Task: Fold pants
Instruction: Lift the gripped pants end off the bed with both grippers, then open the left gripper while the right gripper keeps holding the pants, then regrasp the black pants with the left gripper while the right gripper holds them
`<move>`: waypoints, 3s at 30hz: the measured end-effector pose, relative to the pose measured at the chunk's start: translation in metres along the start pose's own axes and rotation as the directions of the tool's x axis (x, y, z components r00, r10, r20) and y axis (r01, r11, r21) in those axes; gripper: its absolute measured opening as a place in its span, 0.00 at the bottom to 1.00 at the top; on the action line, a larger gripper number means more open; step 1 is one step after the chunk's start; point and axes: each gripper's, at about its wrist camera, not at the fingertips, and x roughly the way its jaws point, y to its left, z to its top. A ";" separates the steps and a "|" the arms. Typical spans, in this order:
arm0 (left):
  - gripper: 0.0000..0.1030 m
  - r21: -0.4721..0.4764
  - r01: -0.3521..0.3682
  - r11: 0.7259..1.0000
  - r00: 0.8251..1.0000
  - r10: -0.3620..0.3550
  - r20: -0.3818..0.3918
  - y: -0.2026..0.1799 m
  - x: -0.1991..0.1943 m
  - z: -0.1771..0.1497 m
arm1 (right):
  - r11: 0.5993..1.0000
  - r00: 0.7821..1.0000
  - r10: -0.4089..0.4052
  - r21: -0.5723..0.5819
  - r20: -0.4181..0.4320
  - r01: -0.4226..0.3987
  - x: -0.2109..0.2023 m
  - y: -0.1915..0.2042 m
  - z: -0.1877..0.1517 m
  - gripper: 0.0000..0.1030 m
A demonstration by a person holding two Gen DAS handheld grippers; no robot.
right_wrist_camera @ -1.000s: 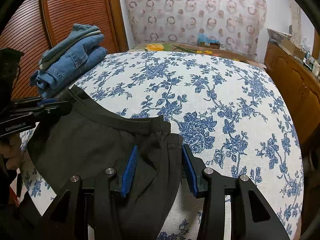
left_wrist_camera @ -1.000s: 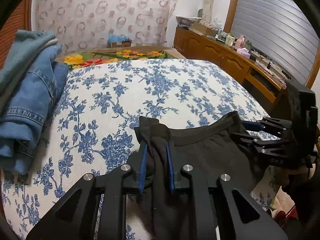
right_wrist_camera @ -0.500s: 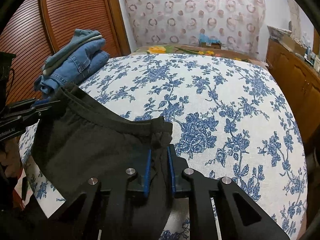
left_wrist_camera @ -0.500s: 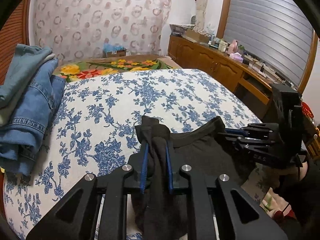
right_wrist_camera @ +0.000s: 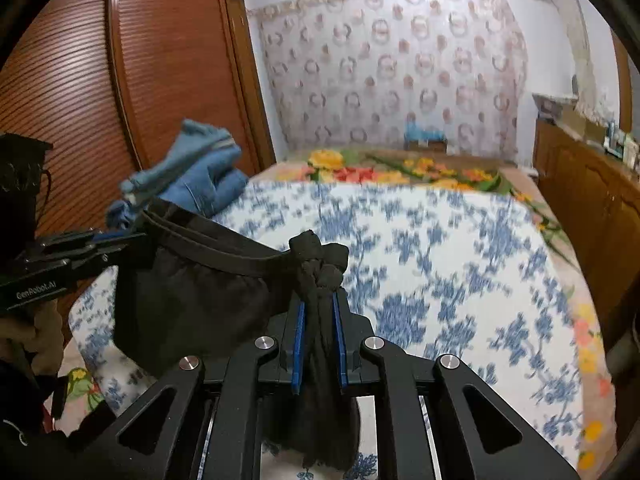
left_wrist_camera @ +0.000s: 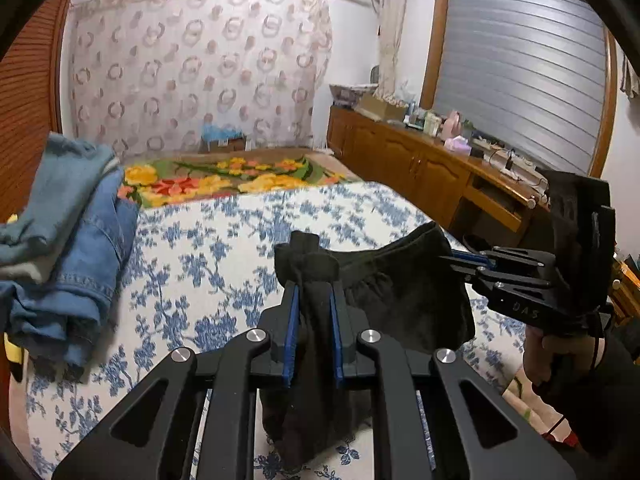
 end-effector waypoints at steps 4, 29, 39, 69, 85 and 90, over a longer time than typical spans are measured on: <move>0.15 0.015 -0.001 1.000 1.000 0.001 0.031 -0.002 -0.008 0.010 | 1.000 0.999 0.005 -0.012 0.037 -0.004 -0.014 0.004 0.007 0.12; 0.15 -0.027 -0.078 0.997 0.997 0.078 0.015 0.032 0.019 0.037 | 0.991 0.996 0.085 -0.102 0.017 -0.083 0.056 -0.007 0.062 0.12; 0.09 -0.065 -0.157 0.985 0.982 0.162 0.094 0.072 -0.013 0.060 | 0.953 0.985 0.171 -0.259 0.036 -0.156 0.102 0.023 0.129 0.11; 0.54 -0.178 -0.188 0.966 0.938 0.123 -0.323 0.135 0.145 0.007 | 0.985 0.993 0.025 -0.168 -0.116 -0.045 0.182 -0.022 0.116 0.11; 0.12 -0.176 -0.112 0.978 0.982 0.082 -0.171 0.111 0.104 0.025 | 0.989 0.996 0.055 -0.134 -0.073 -0.065 0.165 -0.024 0.115 0.11; 0.12 -0.135 -0.117 0.984 0.991 0.107 -0.076 0.098 0.064 0.049 | 0.986 0.998 0.069 -0.153 -0.006 -0.069 0.144 -0.013 0.130 0.11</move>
